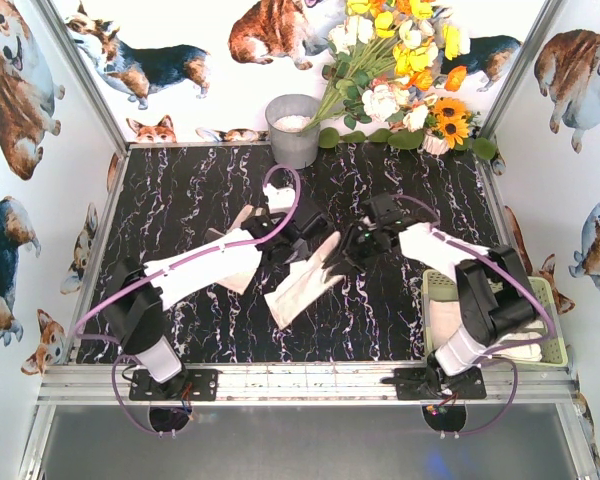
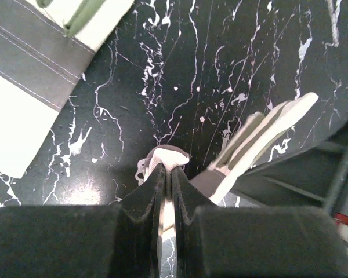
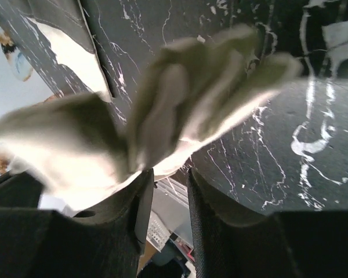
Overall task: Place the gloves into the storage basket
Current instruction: Place the glove at the center of the board.
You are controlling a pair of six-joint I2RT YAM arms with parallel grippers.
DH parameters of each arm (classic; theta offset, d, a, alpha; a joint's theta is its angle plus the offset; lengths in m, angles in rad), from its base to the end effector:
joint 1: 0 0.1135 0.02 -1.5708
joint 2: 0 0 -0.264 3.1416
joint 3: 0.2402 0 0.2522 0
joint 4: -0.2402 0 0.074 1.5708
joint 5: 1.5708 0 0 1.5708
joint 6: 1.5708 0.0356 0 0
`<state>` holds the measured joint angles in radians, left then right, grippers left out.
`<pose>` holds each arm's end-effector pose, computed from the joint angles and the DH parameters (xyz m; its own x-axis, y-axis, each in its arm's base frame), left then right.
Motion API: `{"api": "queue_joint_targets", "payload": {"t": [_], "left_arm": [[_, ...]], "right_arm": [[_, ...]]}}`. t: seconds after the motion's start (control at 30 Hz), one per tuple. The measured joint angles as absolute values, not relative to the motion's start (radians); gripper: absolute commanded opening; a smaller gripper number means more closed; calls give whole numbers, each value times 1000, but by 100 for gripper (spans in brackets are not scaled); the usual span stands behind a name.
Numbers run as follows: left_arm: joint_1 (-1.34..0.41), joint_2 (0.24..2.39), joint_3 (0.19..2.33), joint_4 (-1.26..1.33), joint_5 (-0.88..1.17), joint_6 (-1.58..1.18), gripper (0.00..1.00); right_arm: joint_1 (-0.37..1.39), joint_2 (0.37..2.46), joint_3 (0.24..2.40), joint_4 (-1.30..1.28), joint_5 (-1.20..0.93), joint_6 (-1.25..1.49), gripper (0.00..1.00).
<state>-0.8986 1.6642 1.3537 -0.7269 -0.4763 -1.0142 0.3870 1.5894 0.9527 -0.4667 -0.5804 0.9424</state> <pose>0.2307 -0.2636 0.2677 -0.7504 -0.2688 -0.6038 -0.1646 0.9608 -0.2231 0.2744 0.1329 0.1874 -0.9264 0.3530 0.1312 0.3488 0.6730 0.6523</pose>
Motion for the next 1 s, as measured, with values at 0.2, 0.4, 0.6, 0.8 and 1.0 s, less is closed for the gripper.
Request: {"api": "queue_joint_targets", "payload": {"t": [0.2,0.4,0.6,0.8,1.0], "left_arm": [[-899,1568,1353,-722,-540,-995,0],[-899,1491,1299,-610,-471,-925,0],[-899,1603,1257,-539,-326,-888,1],[-899,1698,1261,-509,-237,-847,13],[-899,1776,1266,-448,-90,-796,45]], "right_arm": [[449,1699,1032,-414,-600,966,32],[463,1760,1092,-308,-613,975,34],[459,1809,1090,-269,-629,949,35],[449,1832,1090,-316,-600,868,36],[411,1811,1089,-457,-508,736,43]]}}
